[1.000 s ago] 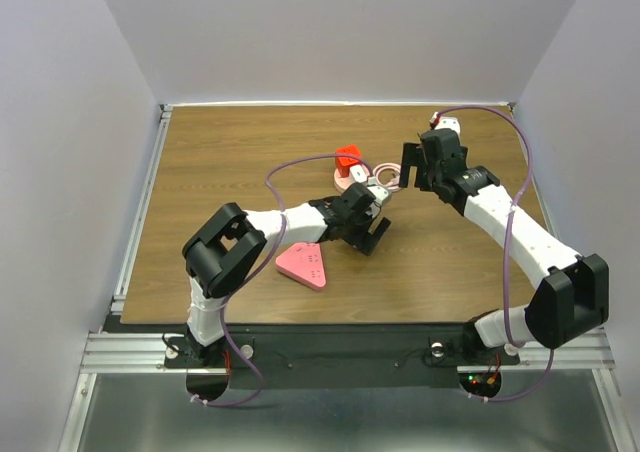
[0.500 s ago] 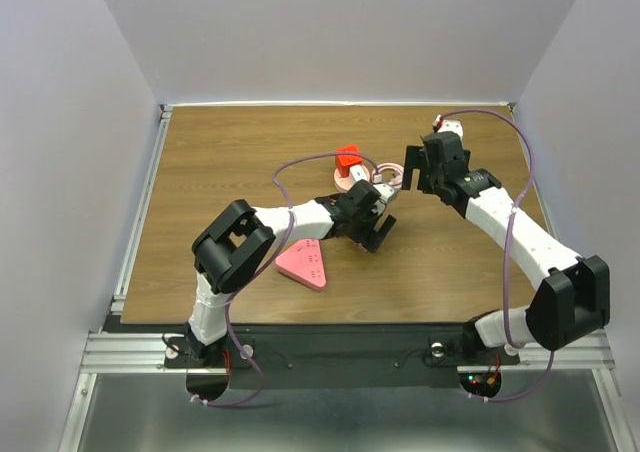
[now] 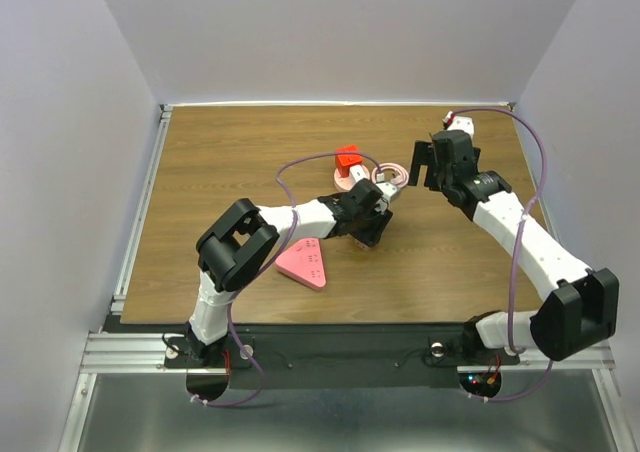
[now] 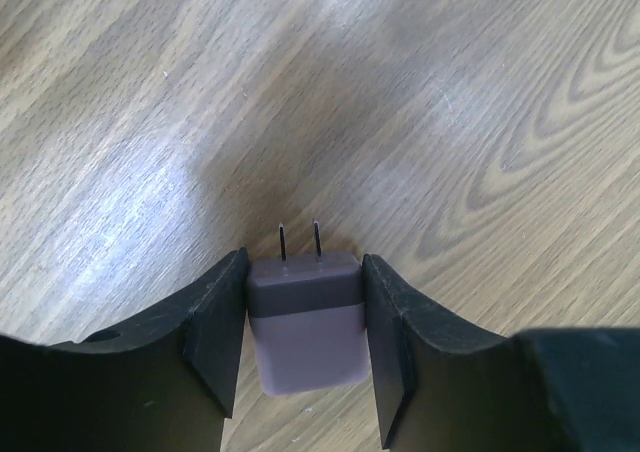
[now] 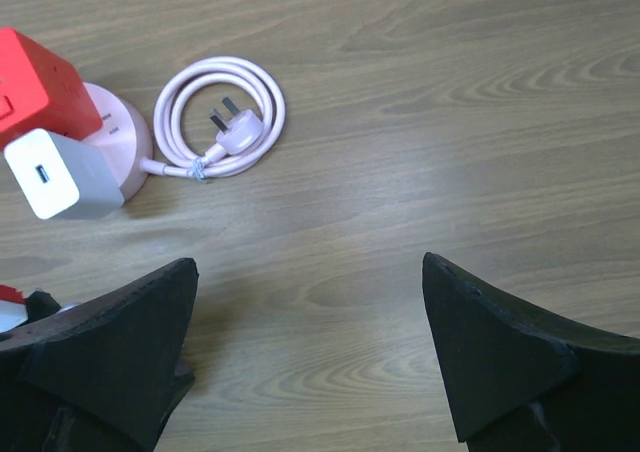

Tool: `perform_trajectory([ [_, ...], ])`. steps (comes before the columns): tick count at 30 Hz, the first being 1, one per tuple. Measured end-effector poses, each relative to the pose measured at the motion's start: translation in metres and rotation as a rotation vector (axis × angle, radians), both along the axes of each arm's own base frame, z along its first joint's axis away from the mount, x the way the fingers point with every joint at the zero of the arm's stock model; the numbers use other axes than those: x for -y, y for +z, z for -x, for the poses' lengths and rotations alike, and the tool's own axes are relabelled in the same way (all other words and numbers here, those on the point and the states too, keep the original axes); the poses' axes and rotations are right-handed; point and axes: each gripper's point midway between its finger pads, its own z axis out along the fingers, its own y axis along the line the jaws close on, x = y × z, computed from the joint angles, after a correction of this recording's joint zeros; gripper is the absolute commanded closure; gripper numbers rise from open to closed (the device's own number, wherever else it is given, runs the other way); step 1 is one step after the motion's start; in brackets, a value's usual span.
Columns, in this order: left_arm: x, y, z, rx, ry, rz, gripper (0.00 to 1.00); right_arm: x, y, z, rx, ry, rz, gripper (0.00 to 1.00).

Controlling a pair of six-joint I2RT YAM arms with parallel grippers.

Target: Insert the plug

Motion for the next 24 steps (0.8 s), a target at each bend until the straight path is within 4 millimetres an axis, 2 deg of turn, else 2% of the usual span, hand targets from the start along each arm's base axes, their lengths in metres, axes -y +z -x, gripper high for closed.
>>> perform_trajectory([
  [6, -0.003, 0.004, -0.003, -0.038, 0.041, 0.027, 1.00, 0.004, 0.032, 0.008, 0.089, -0.004, -0.029, 0.06],
  [9, -0.007, 0.023, -0.012, -0.081, 0.107, 0.111, 1.00, 0.003, 0.050, 0.012, 0.164, 0.010, -0.068, 0.08],
  [10, -0.011, 0.034, -0.020, -0.086, 0.140, 0.147, 1.00, 0.001, 0.053, 0.015, 0.180, 0.020, -0.081, 0.09],
  [12, -0.028, 0.079, -0.048, -0.075, 0.260, 0.304, 1.00, -0.005, 0.062, 0.018, 0.226, 0.050, -0.126, 0.11],
  [14, -0.039, 0.110, -0.062, -0.063, 0.336, 0.412, 1.00, -0.014, 0.070, 0.019, 0.265, 0.088, -0.177, 0.15],
  [15, -0.051, 0.138, -0.075, -0.024, 0.384, 0.495, 1.00, -0.020, 0.073, 0.018, 0.286, 0.109, -0.208, 0.14],
  [17, -0.060, 0.180, -0.086, 0.016, 0.442, 0.627, 1.00, -0.036, 0.075, 0.016, 0.315, 0.161, -0.266, 0.15],
  [19, -0.058, 0.210, -0.086, 0.026, 0.460, 0.739, 1.00, -0.052, 0.072, 0.016, 0.325, 0.205, -0.299, 0.15],
  [21, -0.050, 0.228, -0.080, -0.002, 0.467, 0.825, 1.00, -0.069, 0.067, 0.018, 0.323, 0.250, -0.318, 0.15],
  [24, -0.042, 0.230, -0.073, -0.085, 0.495, 0.901, 1.00, -0.102, 0.070, 0.024, 0.351, 0.337, -0.359, 0.16],
])
